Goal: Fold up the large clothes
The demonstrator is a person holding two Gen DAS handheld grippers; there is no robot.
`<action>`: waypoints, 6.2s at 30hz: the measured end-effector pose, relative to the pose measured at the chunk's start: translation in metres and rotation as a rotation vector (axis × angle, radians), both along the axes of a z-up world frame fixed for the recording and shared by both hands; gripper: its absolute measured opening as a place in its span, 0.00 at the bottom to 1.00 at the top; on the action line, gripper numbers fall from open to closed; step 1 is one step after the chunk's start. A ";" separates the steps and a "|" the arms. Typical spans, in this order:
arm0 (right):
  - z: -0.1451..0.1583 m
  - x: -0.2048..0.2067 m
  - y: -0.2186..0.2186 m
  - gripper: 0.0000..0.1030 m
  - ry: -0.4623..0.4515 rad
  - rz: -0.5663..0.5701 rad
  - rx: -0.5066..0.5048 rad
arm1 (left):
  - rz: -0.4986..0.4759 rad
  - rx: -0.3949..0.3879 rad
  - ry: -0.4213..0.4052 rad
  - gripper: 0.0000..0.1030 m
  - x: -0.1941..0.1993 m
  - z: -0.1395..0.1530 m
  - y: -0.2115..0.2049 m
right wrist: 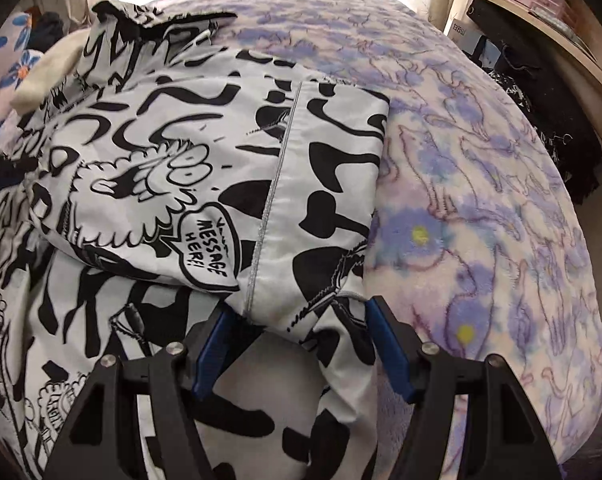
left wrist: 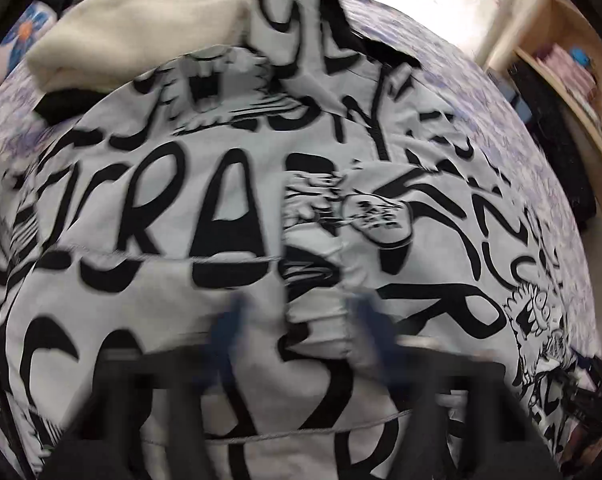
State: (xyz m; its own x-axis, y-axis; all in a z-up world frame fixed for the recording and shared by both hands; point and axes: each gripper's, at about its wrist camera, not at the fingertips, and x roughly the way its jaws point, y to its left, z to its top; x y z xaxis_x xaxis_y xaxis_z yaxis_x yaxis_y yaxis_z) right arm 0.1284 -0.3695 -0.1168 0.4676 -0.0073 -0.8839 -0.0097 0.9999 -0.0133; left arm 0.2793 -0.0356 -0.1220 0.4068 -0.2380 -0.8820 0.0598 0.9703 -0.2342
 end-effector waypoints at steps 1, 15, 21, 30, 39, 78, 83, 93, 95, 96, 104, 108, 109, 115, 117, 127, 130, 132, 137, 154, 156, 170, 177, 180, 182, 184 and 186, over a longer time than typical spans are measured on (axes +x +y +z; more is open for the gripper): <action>0.003 -0.001 -0.005 0.41 -0.009 -0.024 0.015 | -0.014 0.001 0.010 0.19 0.000 0.002 -0.001; 0.027 0.005 -0.068 0.62 0.020 -0.095 0.355 | -0.134 0.056 -0.011 0.56 -0.008 0.014 -0.025; 0.027 0.081 -0.085 0.69 -0.027 -0.233 0.384 | -0.030 0.003 0.023 0.62 0.024 -0.001 -0.005; -0.017 0.181 -0.095 0.21 0.042 -0.337 0.158 | -0.068 0.070 -0.022 0.27 0.052 -0.011 -0.031; 0.008 0.163 -0.104 0.04 -0.033 -0.360 0.110 | -0.090 0.224 -0.122 0.30 0.040 0.005 -0.044; -0.011 0.021 0.015 0.27 0.012 -0.234 0.018 | -0.133 0.170 -0.209 0.70 -0.099 0.044 -0.070; -0.012 0.025 0.024 0.28 0.023 -0.226 -0.037 | -0.108 0.149 -0.211 0.70 -0.110 0.056 -0.061; 0.005 0.005 0.029 0.29 0.003 -0.271 0.033 | -0.116 0.199 -0.257 0.70 -0.150 0.085 -0.040; 0.015 -0.007 0.034 0.29 -0.008 -0.302 0.063 | -0.121 0.236 -0.272 0.70 -0.163 0.089 -0.031; 0.020 -0.014 0.039 0.29 -0.016 -0.306 0.065 | -0.120 0.250 -0.278 0.70 -0.170 0.091 -0.025; 0.050 -0.063 0.107 0.29 -0.103 -0.211 0.087 | -0.080 0.251 -0.264 0.70 -0.215 0.093 0.039; 0.060 -0.073 0.149 0.29 -0.129 -0.139 0.085 | -0.038 0.239 -0.251 0.70 -0.231 0.091 0.073; 0.063 -0.074 0.161 0.29 -0.135 -0.117 0.080 | -0.026 0.236 -0.250 0.70 -0.233 0.091 0.082; 0.077 -0.065 0.239 0.29 -0.169 0.039 0.022 | 0.062 0.227 -0.262 0.71 -0.243 0.091 0.147; 0.081 -0.060 0.263 0.29 -0.171 0.078 0.025 | 0.101 0.228 -0.256 0.71 -0.241 0.087 0.173; 0.092 -0.036 0.380 0.29 -0.212 0.245 0.081 | 0.309 0.128 -0.149 0.73 -0.212 0.047 0.322; 0.093 -0.030 0.410 0.29 -0.215 0.284 0.099 | 0.372 0.056 -0.113 0.73 -0.204 0.033 0.364; 0.092 -0.026 0.427 0.29 -0.216 0.309 0.110 | 0.395 -0.011 -0.109 0.73 -0.197 0.026 0.388; 0.089 -0.016 0.461 0.29 -0.204 0.351 0.113 | 0.440 -0.176 -0.122 0.73 -0.180 0.009 0.431; 0.057 0.012 0.458 0.29 -0.114 0.292 0.168 | 0.779 -0.510 -0.224 0.72 -0.173 -0.026 0.525; 0.054 0.013 0.454 0.29 -0.103 0.283 0.176 | 0.802 -0.508 -0.219 0.70 -0.171 -0.026 0.526; 0.045 0.013 0.429 0.29 -0.064 0.249 0.231 | 0.795 0.007 -0.139 0.08 -0.149 -0.015 0.515; 0.062 0.003 0.403 0.29 -0.123 0.228 0.268 | 0.708 0.130 -0.357 0.03 -0.156 0.084 0.454; 0.071 -0.002 0.379 0.29 -0.148 0.193 0.292 | 0.563 0.081 -0.493 0.03 -0.157 0.142 0.396; 0.075 -0.007 0.361 0.29 -0.164 0.163 0.307 | 0.446 0.067 -0.566 0.03 -0.156 0.173 0.348; 0.079 -0.013 0.338 0.29 -0.182 0.125 0.314 | 0.323 0.034 -0.621 0.03 -0.151 0.195 0.294; 0.082 -0.019 0.314 0.29 -0.202 0.083 0.316 | 0.207 -0.017 -0.639 0.04 -0.145 0.205 0.242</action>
State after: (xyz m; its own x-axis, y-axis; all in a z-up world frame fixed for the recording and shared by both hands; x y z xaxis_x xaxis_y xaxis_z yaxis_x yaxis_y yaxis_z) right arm 0.1097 -0.0555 -0.0349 0.6203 0.2957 -0.7265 -0.1196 0.9510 0.2850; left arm 0.1339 0.2060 0.0826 0.8865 -0.1105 -0.4493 0.0051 0.9733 -0.2293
